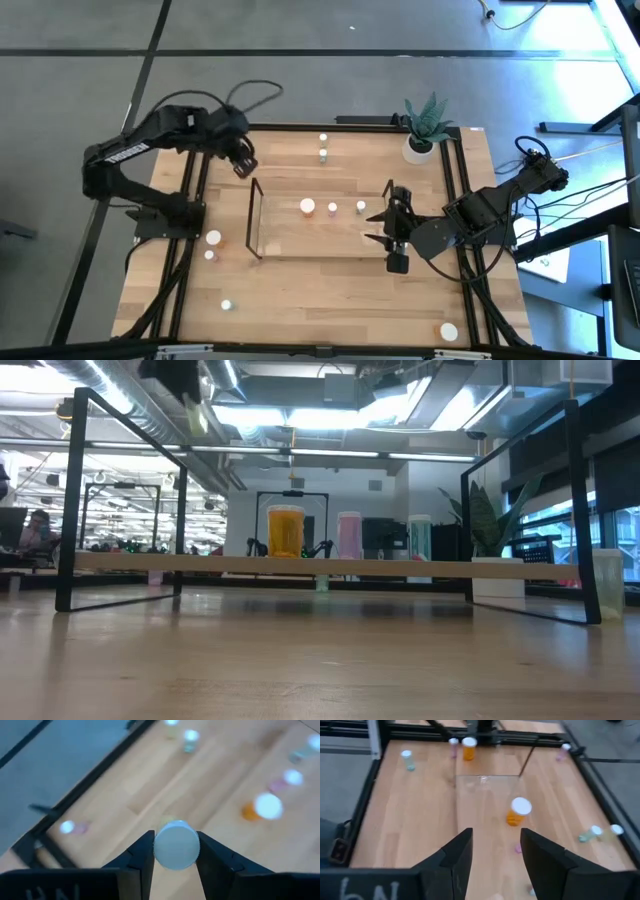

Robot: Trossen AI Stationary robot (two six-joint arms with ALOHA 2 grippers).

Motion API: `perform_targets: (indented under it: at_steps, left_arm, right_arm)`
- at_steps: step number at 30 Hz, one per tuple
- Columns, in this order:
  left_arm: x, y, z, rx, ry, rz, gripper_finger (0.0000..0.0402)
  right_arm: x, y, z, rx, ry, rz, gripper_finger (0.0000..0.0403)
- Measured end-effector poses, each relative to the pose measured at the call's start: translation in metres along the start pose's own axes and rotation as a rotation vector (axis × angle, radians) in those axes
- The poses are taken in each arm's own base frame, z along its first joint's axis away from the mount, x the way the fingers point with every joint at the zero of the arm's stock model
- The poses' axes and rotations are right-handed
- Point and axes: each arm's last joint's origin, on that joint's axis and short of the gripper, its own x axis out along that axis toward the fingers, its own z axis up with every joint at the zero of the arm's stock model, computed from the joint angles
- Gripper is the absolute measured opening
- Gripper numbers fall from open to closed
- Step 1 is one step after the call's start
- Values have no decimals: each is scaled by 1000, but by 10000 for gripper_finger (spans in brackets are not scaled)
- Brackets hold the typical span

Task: Pick and place medicine bottles onto shelf by color
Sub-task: Put the left yellow pill bottle on the shelf

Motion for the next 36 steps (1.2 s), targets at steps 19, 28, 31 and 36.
perform_targets:
  at_steps: [19,28,31,36]
  left_arm:
    - [44,-116,-8,354,170,-269,117]
    - [75,-135,-6,508,216,-241,117]
    - [84,-133,-7,516,213,-243,117]
    - [109,-127,-18,508,268,-204,117]
  right_arm:
    - [0,-3,1,24,-37,-104,168]
    - [0,-3,1,22,-37,-103,168]
    - [0,-3,1,21,-35,-103,168]
    - [0,-4,0,12,-24,-106,168]
